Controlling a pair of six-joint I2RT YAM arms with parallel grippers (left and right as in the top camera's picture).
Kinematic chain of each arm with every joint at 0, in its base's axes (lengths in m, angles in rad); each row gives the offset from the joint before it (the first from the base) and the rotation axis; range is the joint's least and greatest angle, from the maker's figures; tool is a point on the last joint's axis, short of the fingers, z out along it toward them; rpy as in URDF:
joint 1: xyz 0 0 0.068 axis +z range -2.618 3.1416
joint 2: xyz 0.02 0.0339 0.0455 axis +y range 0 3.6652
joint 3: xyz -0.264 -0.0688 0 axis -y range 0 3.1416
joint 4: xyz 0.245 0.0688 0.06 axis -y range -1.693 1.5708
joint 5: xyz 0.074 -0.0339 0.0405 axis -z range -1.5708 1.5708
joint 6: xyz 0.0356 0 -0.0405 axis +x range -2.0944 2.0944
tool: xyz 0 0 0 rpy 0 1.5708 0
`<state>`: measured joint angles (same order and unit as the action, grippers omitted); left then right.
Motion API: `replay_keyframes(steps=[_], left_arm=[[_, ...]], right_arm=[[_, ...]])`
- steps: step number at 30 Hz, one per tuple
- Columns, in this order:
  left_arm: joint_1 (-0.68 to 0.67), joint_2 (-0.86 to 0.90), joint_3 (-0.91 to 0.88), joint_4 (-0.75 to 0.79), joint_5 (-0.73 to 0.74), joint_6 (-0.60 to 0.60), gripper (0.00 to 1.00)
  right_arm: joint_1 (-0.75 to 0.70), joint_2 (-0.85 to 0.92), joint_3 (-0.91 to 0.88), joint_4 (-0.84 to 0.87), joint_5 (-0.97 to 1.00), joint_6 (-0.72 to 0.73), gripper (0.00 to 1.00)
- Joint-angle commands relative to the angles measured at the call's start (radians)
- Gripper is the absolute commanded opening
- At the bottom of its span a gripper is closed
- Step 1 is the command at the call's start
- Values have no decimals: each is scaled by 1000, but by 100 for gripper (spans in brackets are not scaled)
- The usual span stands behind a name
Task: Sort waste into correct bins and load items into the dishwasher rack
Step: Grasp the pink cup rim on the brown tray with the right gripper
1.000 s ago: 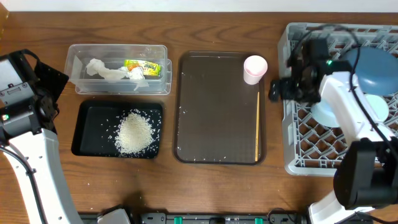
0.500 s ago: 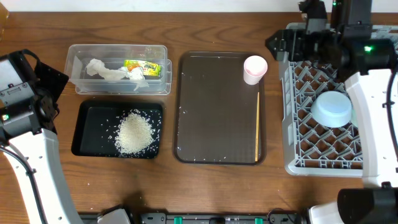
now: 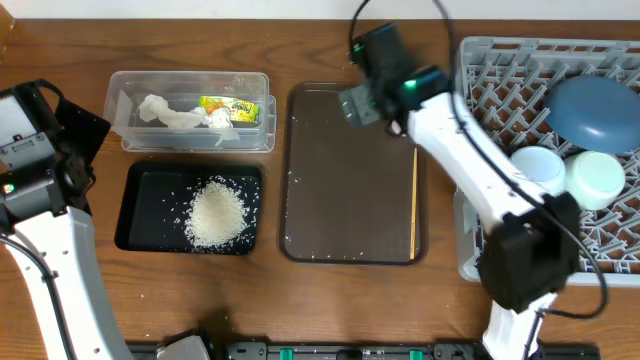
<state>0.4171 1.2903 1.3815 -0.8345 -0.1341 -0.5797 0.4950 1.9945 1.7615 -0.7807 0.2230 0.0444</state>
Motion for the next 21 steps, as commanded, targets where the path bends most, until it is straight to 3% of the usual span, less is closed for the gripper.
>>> replay_keyframes(steps=[1, 4, 9, 13, 21], left_arm=[[4, 4, 10, -3, -9, -5, 96], [4, 4, 10, -3, -9, -5, 96], [4, 4, 10, -3, -9, -5, 96], [4, 4, 10, -3, -9, -5, 96], [5, 4, 10, -3, -9, -5, 96]], right_arm=[[4, 36, 5, 4, 137, 42, 95], [2, 69, 5, -2, 127, 52, 87], [2, 90, 3, -23, 61, 79, 86], [-1, 101, 3, -32, 73, 101, 72], [-21, 153, 3, -50, 103, 101, 65]])
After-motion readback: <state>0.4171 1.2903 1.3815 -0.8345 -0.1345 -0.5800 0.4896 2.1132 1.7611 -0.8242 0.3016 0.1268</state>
